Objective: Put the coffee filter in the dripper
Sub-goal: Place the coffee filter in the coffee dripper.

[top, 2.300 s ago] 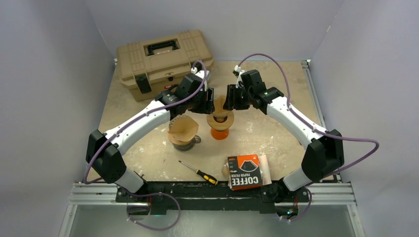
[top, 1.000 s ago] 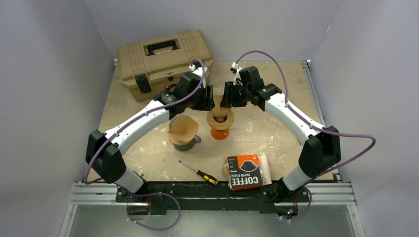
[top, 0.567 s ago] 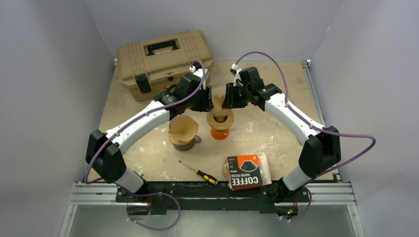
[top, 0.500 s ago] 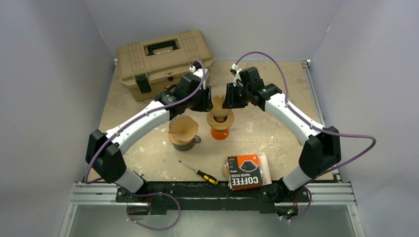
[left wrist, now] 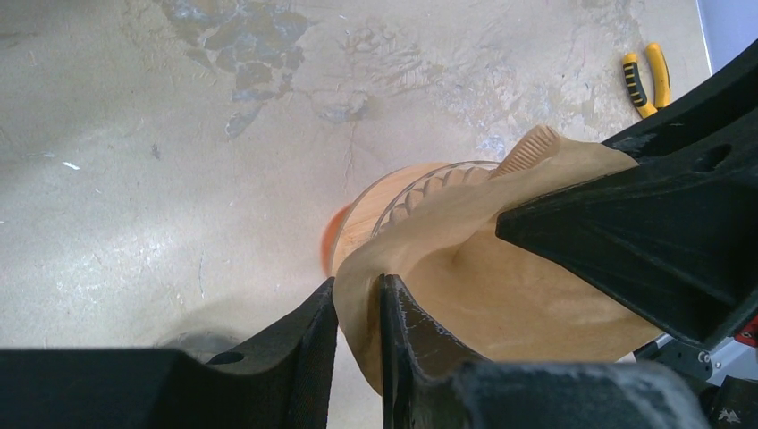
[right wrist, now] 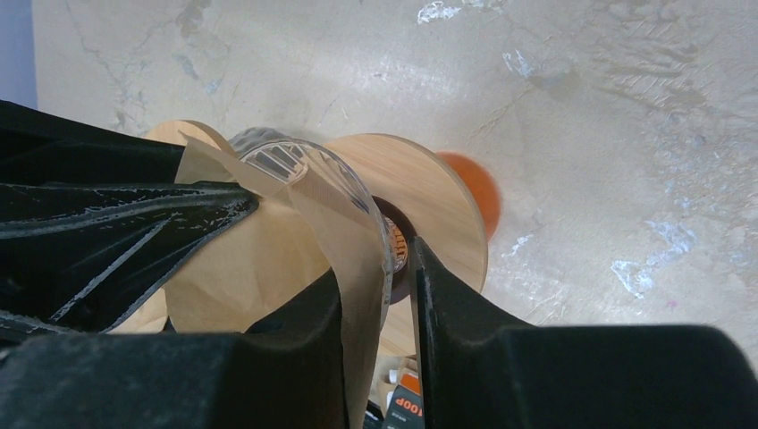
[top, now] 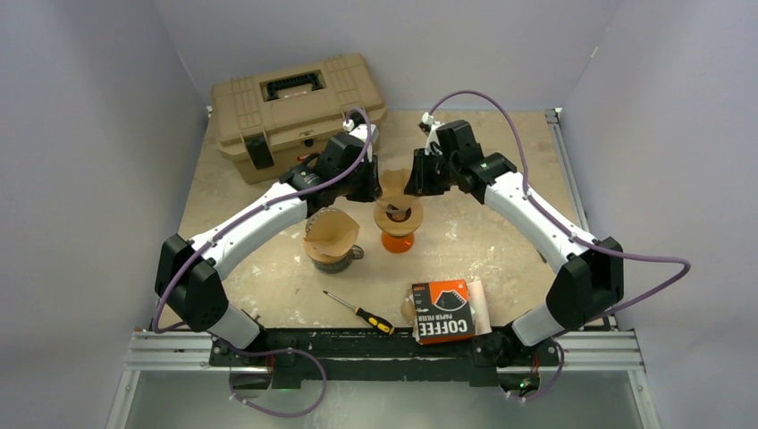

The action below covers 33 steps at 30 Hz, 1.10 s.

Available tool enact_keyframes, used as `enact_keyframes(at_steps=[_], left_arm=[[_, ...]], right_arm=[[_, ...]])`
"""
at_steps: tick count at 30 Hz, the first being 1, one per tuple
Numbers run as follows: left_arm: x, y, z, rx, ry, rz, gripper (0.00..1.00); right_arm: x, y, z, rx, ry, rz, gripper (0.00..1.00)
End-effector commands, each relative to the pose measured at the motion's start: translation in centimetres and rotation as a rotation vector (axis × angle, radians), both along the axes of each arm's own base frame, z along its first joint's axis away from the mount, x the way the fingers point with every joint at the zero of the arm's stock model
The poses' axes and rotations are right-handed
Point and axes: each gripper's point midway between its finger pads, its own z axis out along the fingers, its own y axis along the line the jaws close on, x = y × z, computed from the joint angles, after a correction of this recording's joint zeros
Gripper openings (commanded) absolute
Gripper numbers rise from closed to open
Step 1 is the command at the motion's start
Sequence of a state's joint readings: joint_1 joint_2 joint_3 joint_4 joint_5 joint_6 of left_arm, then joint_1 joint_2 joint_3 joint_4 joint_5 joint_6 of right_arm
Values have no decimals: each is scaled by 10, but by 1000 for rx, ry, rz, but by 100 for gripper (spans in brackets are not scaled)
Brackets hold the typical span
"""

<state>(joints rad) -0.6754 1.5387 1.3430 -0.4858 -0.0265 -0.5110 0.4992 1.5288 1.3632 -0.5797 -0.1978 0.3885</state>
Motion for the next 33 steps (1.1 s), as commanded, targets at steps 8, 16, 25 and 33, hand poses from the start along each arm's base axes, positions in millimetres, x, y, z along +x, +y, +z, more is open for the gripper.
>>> enact_keyframes(at_steps=[8, 16, 25, 33], left_arm=[[0, 8, 17, -11, -49, 6, 24], [-2, 3, 34, -62, -74, -11, 40], [-1, 1, 27, -55, -63, -14, 57], [1, 1, 14, -36, -43, -11, 48]], right_arm=[[-7, -8, 16, 5, -30, -12, 29], [-3, -3, 27, 34, -59, -6, 50], [6, 2, 25, 38, -72, -6, 65], [19, -2, 14, -14, -88, -26, 67]])
